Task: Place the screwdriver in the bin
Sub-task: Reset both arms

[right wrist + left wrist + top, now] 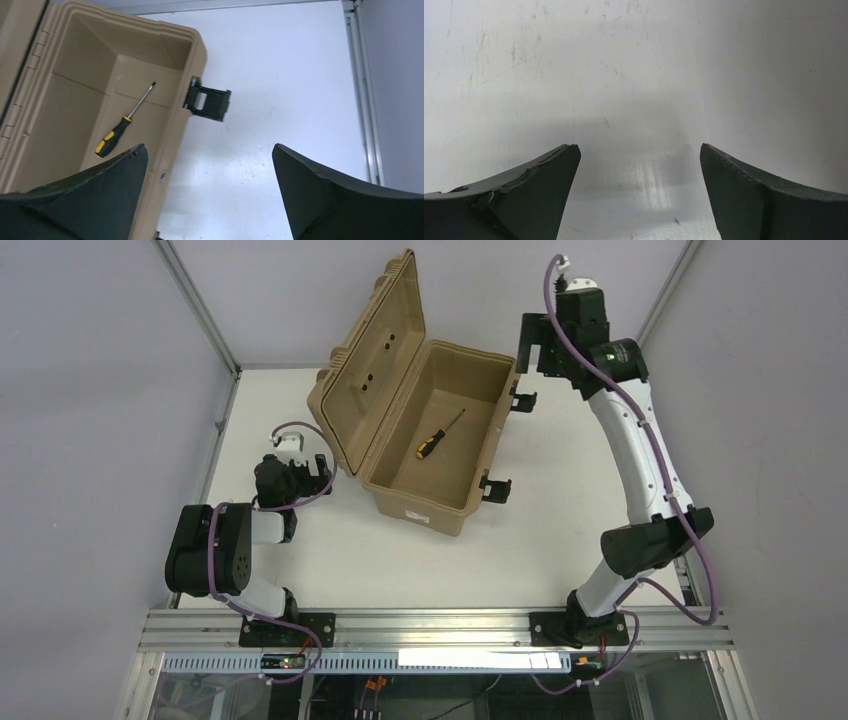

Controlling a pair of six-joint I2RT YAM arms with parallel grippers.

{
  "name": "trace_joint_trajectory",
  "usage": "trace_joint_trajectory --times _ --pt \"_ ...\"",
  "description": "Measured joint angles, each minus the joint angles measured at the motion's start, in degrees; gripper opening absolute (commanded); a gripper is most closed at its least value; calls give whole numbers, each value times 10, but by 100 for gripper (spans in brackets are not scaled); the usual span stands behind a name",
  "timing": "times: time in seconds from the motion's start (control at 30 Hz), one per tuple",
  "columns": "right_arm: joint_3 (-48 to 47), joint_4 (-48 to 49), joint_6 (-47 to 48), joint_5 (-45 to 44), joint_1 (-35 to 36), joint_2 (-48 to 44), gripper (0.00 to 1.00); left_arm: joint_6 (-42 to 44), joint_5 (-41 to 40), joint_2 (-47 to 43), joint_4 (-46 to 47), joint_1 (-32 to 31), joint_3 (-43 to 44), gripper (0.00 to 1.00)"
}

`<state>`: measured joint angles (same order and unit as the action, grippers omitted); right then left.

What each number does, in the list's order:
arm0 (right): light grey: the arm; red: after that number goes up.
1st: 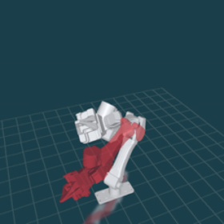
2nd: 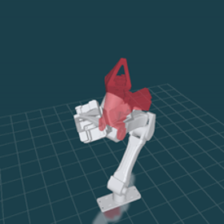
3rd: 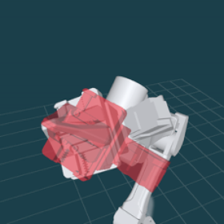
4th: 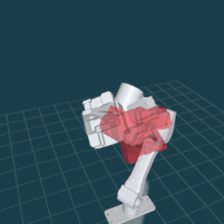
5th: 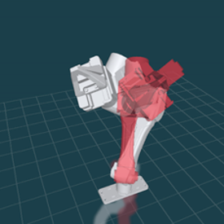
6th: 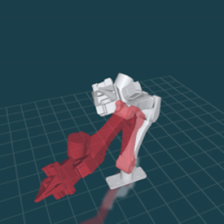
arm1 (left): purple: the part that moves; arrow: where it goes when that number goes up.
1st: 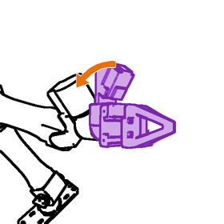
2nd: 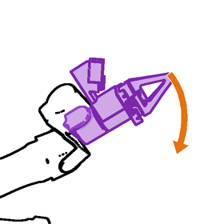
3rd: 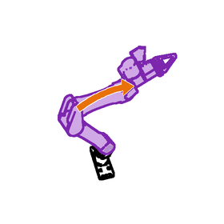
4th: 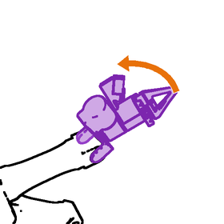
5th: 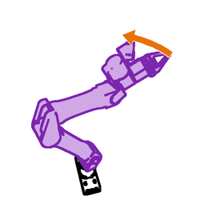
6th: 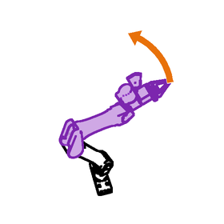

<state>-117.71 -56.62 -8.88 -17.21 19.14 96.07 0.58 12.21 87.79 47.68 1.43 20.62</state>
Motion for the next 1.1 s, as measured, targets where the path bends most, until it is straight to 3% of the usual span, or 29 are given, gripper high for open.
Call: trace_joint_trajectory --times 0.5,1.1 --pt "89 8 63 122 -187 -88 99 0 0 0 0 0 0 99" --pt "94 10 92 135 -191 -87 99 0 0 0 0 0 0 99"
